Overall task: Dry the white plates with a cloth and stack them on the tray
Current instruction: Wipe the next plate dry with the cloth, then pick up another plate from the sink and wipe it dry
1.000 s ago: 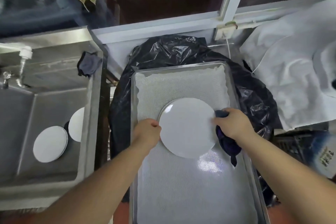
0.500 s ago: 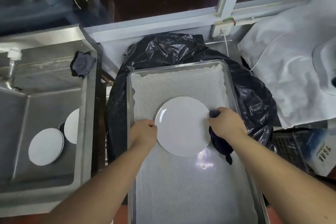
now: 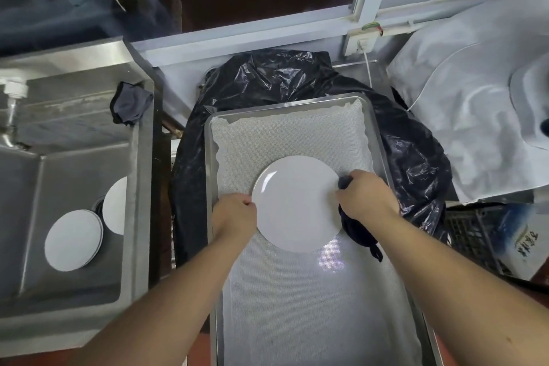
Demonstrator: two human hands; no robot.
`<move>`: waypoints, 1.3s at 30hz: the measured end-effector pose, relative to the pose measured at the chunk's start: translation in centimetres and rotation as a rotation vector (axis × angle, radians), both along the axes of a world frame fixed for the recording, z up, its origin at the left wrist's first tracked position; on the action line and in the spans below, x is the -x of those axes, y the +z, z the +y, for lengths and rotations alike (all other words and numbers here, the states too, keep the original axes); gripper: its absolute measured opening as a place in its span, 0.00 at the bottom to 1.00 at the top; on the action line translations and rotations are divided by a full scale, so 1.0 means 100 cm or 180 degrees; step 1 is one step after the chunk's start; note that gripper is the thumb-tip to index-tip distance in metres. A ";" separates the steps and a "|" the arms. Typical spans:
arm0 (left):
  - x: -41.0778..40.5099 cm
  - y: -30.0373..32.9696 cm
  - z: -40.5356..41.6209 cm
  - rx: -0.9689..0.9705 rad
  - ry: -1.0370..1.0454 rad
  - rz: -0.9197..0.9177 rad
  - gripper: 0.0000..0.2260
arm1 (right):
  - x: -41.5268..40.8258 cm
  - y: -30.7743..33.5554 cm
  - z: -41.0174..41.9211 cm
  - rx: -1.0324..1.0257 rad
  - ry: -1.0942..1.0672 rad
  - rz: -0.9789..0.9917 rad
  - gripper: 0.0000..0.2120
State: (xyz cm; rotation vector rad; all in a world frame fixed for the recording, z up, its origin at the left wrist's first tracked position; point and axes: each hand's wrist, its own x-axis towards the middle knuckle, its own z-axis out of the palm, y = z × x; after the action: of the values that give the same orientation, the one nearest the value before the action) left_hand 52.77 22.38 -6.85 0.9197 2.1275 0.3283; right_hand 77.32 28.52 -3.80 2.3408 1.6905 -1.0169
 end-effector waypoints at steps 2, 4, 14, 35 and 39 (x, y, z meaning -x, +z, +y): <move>0.002 -0.002 0.001 0.0049 -0.0047 0.0013 0.12 | 0.002 -0.001 0.000 -0.0005 0.0112 -0.0138 0.06; 0.003 -0.003 0.002 0.0092 -0.0137 0.0058 0.11 | 0.003 0.000 0.000 0.0020 0.0196 -0.0192 0.05; 0.002 0.006 0.004 0.0158 -0.0105 0.0027 0.12 | -0.016 0.014 -0.001 0.0139 0.0109 0.0227 0.07; 0.055 0.099 -0.131 0.0248 -0.1249 0.0747 0.13 | 0.036 0.093 -0.093 -0.0302 0.1212 -0.0140 0.07; 0.090 0.112 -0.184 0.0244 -0.1441 0.0784 0.22 | 0.087 0.114 -0.140 -0.0219 0.1676 -0.0253 0.09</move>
State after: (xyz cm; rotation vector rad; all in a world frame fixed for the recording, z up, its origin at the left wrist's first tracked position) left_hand 43.72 4.01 4.35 1.4155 2.0532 -0.1005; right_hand 68.57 14.53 7.59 1.7743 2.1627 -0.7618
